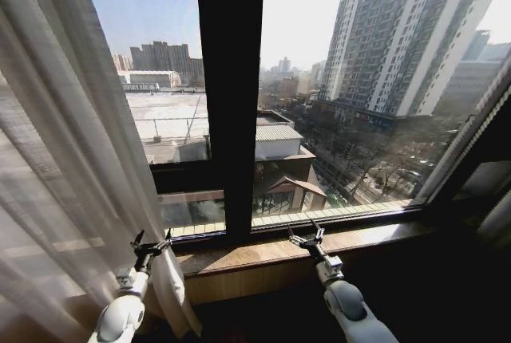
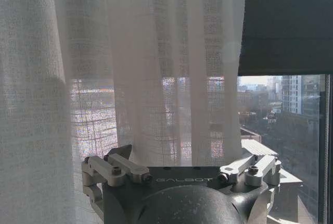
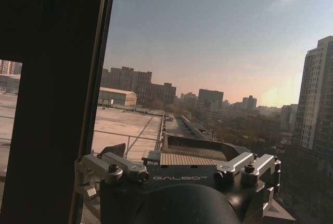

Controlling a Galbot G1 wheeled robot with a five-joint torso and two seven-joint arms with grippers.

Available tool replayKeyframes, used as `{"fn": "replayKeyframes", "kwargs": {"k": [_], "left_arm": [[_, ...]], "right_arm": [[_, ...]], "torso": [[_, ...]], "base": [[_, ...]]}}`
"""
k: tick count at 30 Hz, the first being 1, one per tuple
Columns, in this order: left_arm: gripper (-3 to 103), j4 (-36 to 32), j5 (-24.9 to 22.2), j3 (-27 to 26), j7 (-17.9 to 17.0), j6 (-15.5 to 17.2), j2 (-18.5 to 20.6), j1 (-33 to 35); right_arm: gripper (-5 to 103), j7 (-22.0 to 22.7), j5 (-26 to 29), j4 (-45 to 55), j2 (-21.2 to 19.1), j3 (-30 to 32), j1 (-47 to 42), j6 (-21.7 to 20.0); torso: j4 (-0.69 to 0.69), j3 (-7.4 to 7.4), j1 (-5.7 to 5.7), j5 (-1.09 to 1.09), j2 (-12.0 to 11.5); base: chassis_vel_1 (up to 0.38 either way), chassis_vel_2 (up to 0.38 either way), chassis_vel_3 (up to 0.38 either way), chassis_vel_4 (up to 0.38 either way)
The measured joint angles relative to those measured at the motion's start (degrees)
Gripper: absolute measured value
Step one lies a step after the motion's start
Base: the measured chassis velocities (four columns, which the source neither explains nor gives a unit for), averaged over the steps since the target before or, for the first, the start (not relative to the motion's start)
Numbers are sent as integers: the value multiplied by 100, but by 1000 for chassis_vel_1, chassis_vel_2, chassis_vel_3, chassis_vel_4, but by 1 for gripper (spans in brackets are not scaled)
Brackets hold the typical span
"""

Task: Open the curtains by pulling them apart, changing their state from closed to fully open.

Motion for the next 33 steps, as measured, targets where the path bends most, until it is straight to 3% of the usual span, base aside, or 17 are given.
{"fn": "replayKeyframes", "kwargs": {"k": [9, 12, 16, 18, 21, 23, 24, 28, 33], "left_arm": [[63, -104, -259, -176, -10, -53, -18, 114], [57, -104, -307, -219, 23, -112, -22, 142], [35, -150, -320, -292, 35, -166, -65, 203], [35, -159, -320, -308, 35, -173, -76, 213], [19, -169, -319, -354, 30, -210, -97, 236], [19, -170, -319, -363, 28, -211, -99, 240], [8, -172, -316, -379, 21, -212, -108, 247], [0, -170, -302, -400, -67, -213, -120, 248], [0, -161, -298, -438, -88, -213, -123, 247]], "right_arm": [[100, 0, 0, 0, 0, 0, 0, 0], [100, 0, 0, 0, 0, 0, 0, 0], [100, 0, 0, 0, 0, 0, 0, 0], [100, 0, 0, 0, 0, 0, 0, 0], [100, 0, 0, 0, 0, 0, 0, 0], [100, 0, 0, 0, 0, 0, 0, 0], [100, 0, 0, 0, 0, 0, 0, 0], [100, 0, 0, 0, 0, 0, 0, 0], [100, 0, 0, 0, 0, 0, 0, 0]], "torso": [[0, 0, 0, 0, 0], [0, 0, -1, 1, 0], [0, 0, 0, 0, 0], [0, 0, 0, 0, 0], [0, 0, 0, 0, 0], [0, 0, 0, 0, 0], [0, 0, 0, 0, 0], [0, 0, 0, 0, 0], [0, 0, 0, 0, 0]], "base": [[0, 0, 0, 0], [0, 0, 0, 0], [0, 0, 0, 0], [0, 0, 0, 0], [0, 0, 0, 0], [0, 0, 0, 0], [0, 0, 0, 0], [0, 0, 0, 0], [0, 0, 0, 0]]}}
